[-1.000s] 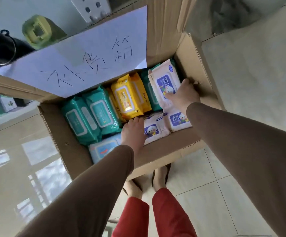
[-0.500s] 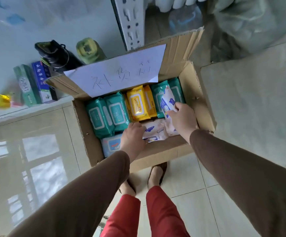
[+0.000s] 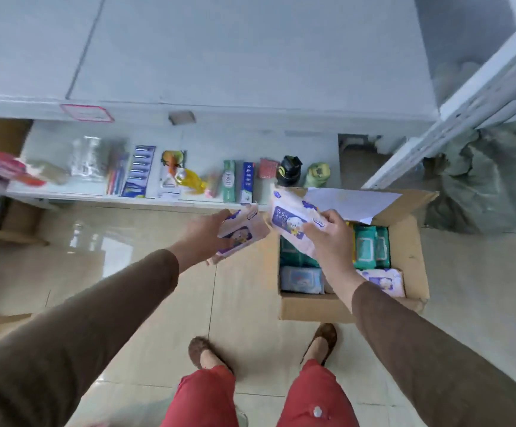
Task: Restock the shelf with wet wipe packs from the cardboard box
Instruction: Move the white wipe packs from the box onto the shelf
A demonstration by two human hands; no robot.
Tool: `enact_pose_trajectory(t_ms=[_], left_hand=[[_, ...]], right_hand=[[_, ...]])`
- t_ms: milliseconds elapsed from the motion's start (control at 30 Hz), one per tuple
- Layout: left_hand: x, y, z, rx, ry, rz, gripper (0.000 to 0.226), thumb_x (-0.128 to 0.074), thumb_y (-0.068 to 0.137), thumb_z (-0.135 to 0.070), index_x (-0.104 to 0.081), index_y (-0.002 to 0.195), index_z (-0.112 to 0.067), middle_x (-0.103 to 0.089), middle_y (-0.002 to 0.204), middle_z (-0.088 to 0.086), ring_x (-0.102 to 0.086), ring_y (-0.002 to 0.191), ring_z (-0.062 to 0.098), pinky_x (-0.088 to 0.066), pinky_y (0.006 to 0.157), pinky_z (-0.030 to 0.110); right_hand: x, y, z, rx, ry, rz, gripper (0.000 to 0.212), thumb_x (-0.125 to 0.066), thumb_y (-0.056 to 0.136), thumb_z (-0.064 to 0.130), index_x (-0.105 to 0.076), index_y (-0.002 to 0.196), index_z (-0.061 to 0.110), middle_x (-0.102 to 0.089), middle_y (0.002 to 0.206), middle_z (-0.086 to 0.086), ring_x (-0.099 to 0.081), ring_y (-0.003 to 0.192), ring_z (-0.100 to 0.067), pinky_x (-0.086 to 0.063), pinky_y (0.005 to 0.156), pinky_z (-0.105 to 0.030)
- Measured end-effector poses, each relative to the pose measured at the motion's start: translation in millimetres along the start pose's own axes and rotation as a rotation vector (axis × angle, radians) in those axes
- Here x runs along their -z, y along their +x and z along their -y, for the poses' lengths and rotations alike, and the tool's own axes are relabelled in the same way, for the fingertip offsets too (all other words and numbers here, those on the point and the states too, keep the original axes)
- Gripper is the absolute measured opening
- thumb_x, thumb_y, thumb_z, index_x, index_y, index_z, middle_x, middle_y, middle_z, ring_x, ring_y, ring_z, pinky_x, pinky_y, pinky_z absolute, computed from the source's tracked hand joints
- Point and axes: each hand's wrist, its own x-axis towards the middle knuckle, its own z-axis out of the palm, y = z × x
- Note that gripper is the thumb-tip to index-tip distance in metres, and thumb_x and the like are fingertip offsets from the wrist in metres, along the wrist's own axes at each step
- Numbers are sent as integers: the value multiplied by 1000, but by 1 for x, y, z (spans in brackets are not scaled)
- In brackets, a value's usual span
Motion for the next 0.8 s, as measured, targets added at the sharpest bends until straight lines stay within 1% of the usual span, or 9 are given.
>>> enact_pose_trajectory(t_ms=[67,133,233,300,367,433,533,667,800], left_hand=[[53,-27,44,4,1,-39,48,-73,76,-49,-49,115,-34,-67,99,1,-64,85,30,-55,76,41],[104,-52,87,6,102,-97,46,-70,81,-47,-48,120,-34,-67,100,2,-64,85,30,-52,70,35],[173,-79,151,50,145,-187,53,-71,83,-41,-49,131,-33,-67,109,5,-65,94,30,-52,75,37],[214,-92,187,80,131,-237,53,-74,81,-37,-53,129,-30,-67,111,5,-64,98,30,-51,77,37],[251,-97,221,93,123,-283,44,-75,80,-35,-59,121,-27,-68,108,3,-63,96,29,-45,69,34],[286,-97,251,97,152,-320,33,-74,79,-36,-63,109,-29,-68,99,-2,-62,87,25,-39,60,31],[334,-82,294,119,187,-353,22,-72,79,-39,-60,95,-30,-66,85,-7,-61,76,20,-48,57,32],[402,-46,348,147,188,-383,20,-72,81,-36,-60,97,-32,-64,83,-9,-60,77,20,-45,59,31],[474,-1,408,202,118,-422,26,-73,81,-36,-60,103,-33,-64,88,-7,-58,81,22,-44,62,32]], right_hand=[[-48,-15,42,42,12,52,17,-71,71,21,-57,78,27,-73,82,3,-70,75,-20,-59,67,-46],[-98,-23,77,91,36,96,26,-73,68,26,-63,92,32,-76,95,0,-73,89,-25,-58,80,-55],[-168,-30,129,150,95,156,36,-73,67,25,-66,97,44,-75,105,5,-73,96,-21,-57,88,-53],[-208,-45,176,170,75,182,36,-74,73,22,-67,99,46,-74,100,14,-74,87,-14,-60,83,-50],[-246,-48,209,184,87,219,34,-73,83,15,-66,106,39,-70,90,22,-71,75,-11,-62,74,-47],[-281,-40,233,210,93,231,24,-73,85,12,-67,93,34,-69,86,21,-71,81,-12,-61,81,-44],[-331,-21,267,269,90,247,21,-73,85,12,-70,87,32,-74,83,13,-73,86,-17,-60,82,-40],[-405,29,315,323,107,272,19,-69,85,10,-73,101,19,-77,87,4,-74,76,-18,-57,58,-30],[-489,86,369,315,123,300,21,-67,83,6,-73,89,25,-76,82,7,-72,72,-16,-57,63,-34]])
